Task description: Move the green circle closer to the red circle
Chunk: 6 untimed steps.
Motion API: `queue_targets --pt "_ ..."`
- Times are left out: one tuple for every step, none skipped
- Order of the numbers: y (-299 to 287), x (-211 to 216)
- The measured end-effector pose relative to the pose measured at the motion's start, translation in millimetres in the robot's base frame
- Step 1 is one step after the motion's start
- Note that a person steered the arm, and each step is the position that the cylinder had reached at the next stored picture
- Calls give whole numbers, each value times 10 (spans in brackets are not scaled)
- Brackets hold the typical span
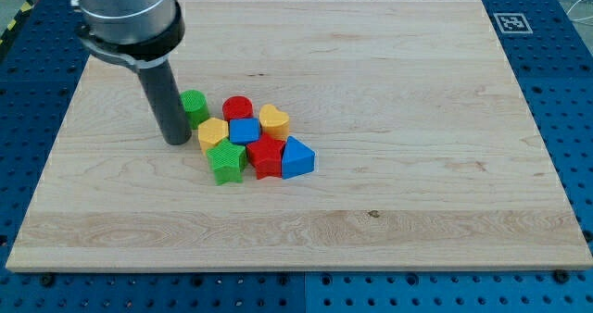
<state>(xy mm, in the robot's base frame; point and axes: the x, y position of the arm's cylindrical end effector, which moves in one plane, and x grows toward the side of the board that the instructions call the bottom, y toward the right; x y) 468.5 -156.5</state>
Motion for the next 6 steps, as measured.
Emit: queue_targets --pt "-148 -80" --pt "-165 -293" --pt "-149 -437" --pt "-104 -405" --pt "-7 -306" --pt "117 -176"
